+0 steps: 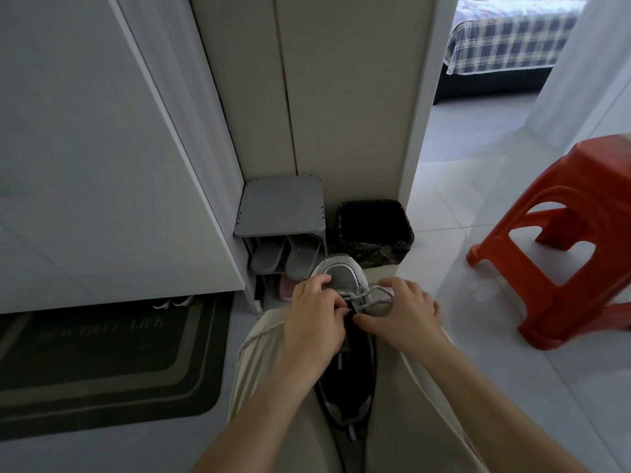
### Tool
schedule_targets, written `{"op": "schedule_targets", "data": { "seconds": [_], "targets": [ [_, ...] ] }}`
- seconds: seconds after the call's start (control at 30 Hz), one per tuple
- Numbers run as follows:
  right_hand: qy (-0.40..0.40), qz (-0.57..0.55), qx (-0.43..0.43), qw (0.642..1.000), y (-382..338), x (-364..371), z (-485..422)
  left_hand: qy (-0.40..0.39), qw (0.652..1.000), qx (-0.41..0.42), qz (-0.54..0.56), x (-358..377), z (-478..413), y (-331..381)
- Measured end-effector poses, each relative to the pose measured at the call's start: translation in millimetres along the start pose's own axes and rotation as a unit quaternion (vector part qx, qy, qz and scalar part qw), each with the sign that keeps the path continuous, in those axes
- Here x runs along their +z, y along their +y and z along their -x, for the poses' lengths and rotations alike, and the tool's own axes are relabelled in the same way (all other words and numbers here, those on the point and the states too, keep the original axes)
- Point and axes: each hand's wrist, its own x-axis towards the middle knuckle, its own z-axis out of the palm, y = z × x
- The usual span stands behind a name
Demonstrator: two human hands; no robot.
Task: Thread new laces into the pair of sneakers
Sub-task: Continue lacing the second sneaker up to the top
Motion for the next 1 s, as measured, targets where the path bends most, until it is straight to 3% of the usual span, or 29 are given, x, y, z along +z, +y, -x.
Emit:
{"op": "schedule_targets", "data": {
  "seconds": [0.13, 0.4, 0.8, 0.9, 1.0],
  "targets": [
    [-0.021, -0.005, 0.016, 1.000, 7, -1, -1, 0.009, 1.000, 0.001, 0.017, -2, 6, -6],
    [-0.053, -0.073, 0.003, 0.996, 5, -3, -2, 0.003, 0.997, -0.073, 0.036, -33, 17, -43],
    [-0.036, -0.025, -0.043, 0.998, -1, 0, 2, -0.019, 0.990, -0.140, -0.030, -45, 41, -103],
    [-0.021, -0.027, -0.042, 0.999, -1, 2, 4, -0.077, 0.989, -0.110, -0.054, -42, 40, -96],
    [-0.009, -0.029, -0.040, 0.999, 1, 3, 5, -0.069, 0.997, -0.025, -0.023, -39, 29, -64]
  ]
}}
